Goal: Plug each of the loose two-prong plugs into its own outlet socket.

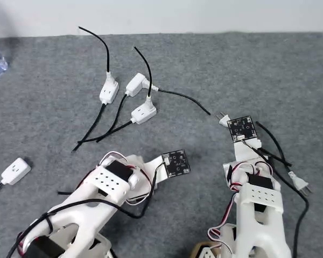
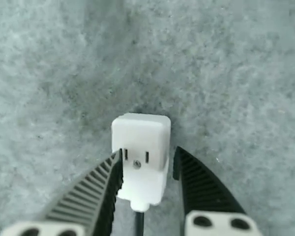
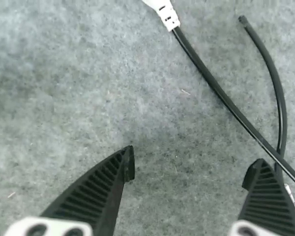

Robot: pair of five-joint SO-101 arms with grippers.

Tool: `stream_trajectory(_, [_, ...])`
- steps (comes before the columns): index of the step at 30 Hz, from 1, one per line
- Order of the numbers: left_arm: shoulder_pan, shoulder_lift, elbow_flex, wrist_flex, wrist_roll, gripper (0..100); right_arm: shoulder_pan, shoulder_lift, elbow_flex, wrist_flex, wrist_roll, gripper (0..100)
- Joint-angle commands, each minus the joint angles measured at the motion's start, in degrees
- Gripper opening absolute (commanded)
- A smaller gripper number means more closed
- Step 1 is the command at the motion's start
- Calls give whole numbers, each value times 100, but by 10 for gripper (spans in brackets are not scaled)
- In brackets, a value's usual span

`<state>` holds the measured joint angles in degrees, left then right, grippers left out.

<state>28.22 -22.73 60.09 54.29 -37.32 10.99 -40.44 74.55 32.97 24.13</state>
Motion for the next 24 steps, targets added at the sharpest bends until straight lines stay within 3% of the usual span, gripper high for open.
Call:
stream_trajectory(1, [-26,53,-31,651,-457,156,-57,-84,-176,-57,53,350])
stream_trajectory(13, [-44,53,-31,440,-440,156,-66,-92,-176,-57,53,350])
stream_trajectory(18, [-44,70,-22,255,44,178,-66,-84,-176,-57,53,350])
stream_trajectory(24, [-44,738,-488,519,53,188,-66,-84,-176,-57,53,350])
